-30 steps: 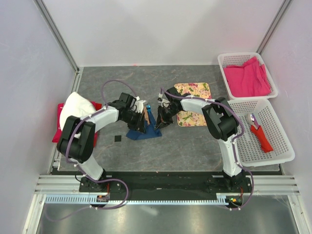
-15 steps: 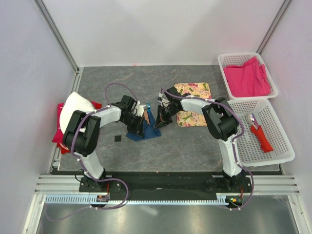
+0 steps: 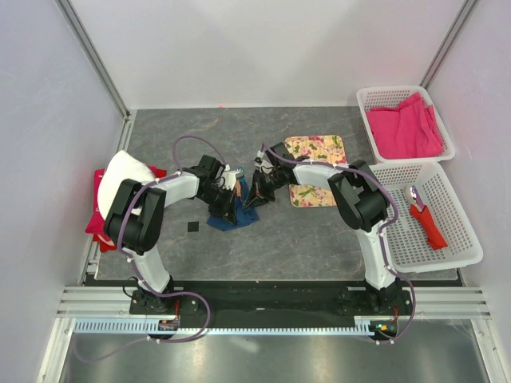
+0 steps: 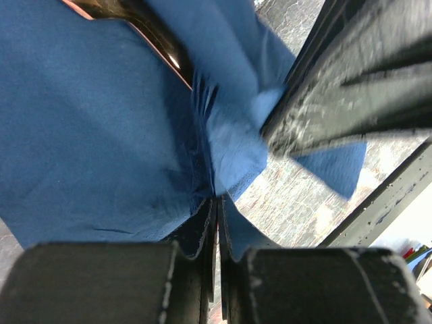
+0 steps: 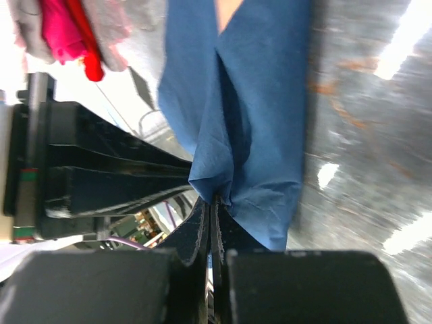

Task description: Place the utensils on the paper napkin and roll it up

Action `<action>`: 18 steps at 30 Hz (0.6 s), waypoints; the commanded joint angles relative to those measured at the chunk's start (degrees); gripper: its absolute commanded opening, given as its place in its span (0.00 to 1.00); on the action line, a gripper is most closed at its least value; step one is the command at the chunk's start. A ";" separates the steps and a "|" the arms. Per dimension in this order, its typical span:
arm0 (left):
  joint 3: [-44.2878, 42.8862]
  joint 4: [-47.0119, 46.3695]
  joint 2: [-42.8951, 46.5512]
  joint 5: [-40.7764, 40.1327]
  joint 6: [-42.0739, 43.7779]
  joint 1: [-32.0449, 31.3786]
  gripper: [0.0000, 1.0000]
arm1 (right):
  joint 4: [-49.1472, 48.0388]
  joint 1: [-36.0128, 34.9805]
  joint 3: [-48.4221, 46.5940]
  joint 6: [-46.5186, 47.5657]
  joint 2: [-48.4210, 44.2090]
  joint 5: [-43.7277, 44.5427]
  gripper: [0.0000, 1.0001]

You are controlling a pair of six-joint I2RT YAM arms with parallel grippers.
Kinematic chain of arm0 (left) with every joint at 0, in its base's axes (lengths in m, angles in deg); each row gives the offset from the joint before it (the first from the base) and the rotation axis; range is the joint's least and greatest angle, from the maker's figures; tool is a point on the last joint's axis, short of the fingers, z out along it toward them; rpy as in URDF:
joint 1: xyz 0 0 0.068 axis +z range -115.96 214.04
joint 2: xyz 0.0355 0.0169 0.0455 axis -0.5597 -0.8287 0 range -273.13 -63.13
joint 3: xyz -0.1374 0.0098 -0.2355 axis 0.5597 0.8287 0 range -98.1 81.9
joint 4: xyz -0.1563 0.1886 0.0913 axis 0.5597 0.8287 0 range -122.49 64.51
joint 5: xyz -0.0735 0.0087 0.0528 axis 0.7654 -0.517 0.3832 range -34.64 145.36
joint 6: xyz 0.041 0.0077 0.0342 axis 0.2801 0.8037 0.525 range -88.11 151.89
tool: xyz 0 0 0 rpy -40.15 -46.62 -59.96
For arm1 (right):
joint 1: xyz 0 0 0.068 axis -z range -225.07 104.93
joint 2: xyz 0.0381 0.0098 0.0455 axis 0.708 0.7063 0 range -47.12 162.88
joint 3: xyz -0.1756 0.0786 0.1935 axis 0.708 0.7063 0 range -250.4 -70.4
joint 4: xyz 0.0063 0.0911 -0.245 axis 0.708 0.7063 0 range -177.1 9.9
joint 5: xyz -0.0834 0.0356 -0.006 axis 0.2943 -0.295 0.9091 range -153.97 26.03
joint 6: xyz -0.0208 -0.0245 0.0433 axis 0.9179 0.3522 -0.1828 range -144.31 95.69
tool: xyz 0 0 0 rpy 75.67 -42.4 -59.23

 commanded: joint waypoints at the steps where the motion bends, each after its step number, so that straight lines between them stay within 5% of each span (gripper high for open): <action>1: -0.43 -1.35 -0.95 -0.68 0.63 0.38 0.07 | -5.08 -1.37 -0.32 -3.91 -1.04 -1.79 0.00; 18: -0.07 -1.70 -0.16 -0.06 0.54 0.91 0.08 | -8.59 -2.96 0.82 -6.55 1.86 0.06 0.00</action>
